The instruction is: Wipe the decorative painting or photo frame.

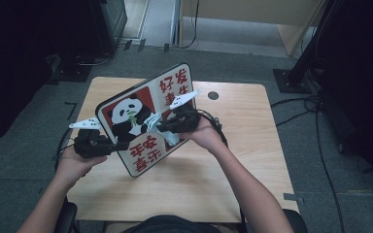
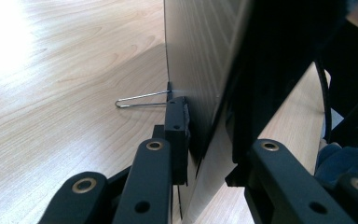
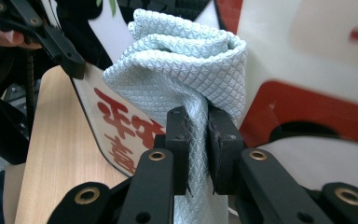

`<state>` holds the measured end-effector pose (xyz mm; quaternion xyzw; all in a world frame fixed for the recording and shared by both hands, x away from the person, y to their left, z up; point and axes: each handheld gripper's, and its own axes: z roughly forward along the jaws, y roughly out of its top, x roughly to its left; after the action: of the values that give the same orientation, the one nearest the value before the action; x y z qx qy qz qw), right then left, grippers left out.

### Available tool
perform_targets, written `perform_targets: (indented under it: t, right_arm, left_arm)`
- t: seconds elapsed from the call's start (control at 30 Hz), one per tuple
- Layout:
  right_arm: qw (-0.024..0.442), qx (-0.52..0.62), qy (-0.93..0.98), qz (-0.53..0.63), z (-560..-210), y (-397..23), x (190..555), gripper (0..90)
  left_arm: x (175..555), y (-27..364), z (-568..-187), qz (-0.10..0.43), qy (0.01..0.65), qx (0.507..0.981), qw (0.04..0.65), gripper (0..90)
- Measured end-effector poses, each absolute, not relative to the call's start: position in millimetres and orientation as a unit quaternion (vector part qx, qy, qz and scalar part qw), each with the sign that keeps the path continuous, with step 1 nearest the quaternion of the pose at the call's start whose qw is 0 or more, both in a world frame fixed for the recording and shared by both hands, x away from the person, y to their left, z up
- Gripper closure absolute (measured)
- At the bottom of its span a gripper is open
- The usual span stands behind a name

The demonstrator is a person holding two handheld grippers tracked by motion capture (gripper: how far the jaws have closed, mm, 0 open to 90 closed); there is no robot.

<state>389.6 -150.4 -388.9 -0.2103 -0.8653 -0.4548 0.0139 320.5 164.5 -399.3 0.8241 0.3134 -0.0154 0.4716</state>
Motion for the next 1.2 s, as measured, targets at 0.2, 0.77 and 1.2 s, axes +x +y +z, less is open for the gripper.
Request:
perform_targets:
  t: [0.2, 0.77, 1.2]
  right_arm:
    - [0.024, -0.215, -0.861, -0.460, -408, -153, 385, 80.5]
    - [0.054, -0.220, -0.852, -0.471, -452, -161, 377, 80.5]
    - [0.077, -0.244, -0.854, -0.454, -489, -163, 367, 80.5]
  left_arm:
    - [321, 165, -399, -0.016, 0.313, 0.824, 0.472, 76.3]
    - [320, 164, -399, -0.017, 0.312, 0.825, 0.471, 76.2]
    - [320, 164, -399, -0.017, 0.309, 0.826, 0.471, 76.0]
